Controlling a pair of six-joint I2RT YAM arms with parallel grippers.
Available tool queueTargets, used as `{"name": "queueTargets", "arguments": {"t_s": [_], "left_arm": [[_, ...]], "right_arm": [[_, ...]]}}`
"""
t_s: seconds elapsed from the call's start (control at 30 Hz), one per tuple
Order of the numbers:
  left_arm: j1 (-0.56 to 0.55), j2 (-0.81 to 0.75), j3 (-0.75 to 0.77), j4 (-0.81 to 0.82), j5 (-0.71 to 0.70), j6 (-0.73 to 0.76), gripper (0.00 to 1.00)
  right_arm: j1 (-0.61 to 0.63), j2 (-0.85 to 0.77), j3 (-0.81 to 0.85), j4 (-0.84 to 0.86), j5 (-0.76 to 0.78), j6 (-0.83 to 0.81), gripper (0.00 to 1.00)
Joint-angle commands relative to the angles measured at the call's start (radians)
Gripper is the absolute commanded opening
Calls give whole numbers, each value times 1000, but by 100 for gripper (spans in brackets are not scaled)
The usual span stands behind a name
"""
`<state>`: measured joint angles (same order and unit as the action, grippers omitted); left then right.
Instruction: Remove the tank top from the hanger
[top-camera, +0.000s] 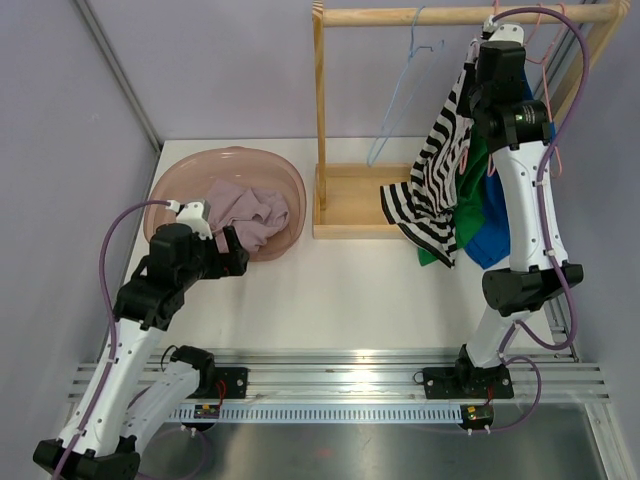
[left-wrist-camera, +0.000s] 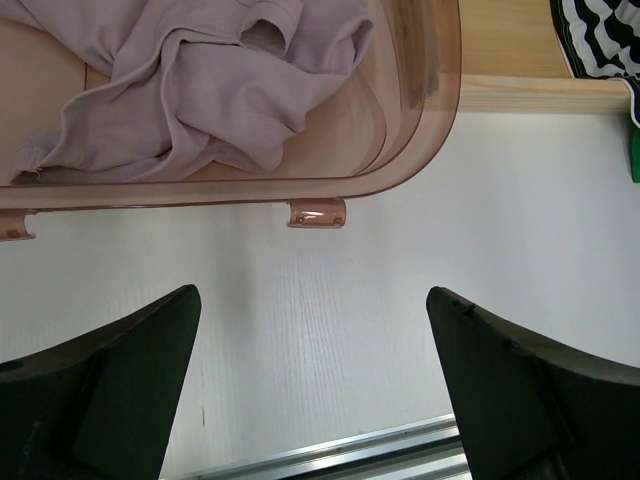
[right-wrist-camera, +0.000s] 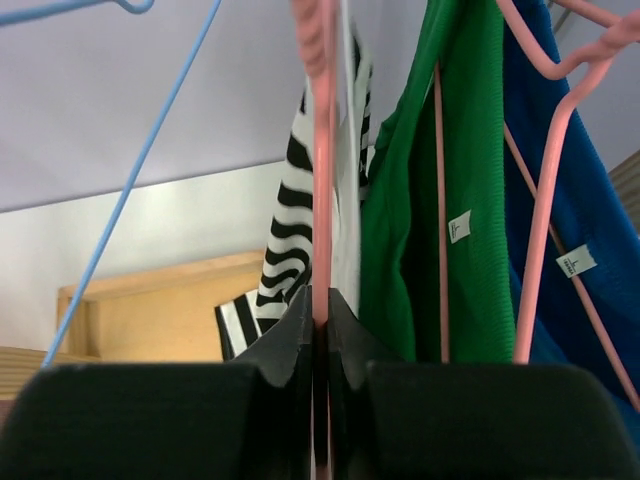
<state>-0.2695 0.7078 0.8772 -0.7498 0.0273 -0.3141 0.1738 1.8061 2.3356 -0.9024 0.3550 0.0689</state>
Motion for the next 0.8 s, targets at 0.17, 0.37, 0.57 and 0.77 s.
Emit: {"name": "queueTargets", "arguments": {"t_s": [0.17, 0.37, 0.57, 0.77], "left_arm": [[-17, -5, -3, 46, 25, -5, 99], [-17, -8, -3, 47, 25, -5, 99], [-17, -5, -3, 47, 29, -5, 99], [-19, -7, -4, 49, 33, -3, 99]], "right_arm": [[-4, -36, 93, 19, -62, 2, 0], [-3, -89, 130, 36, -175, 25, 0], [-3, -132, 134, 43, -261, 51, 0], [-3, -224, 84, -21, -352, 89, 0]]}}
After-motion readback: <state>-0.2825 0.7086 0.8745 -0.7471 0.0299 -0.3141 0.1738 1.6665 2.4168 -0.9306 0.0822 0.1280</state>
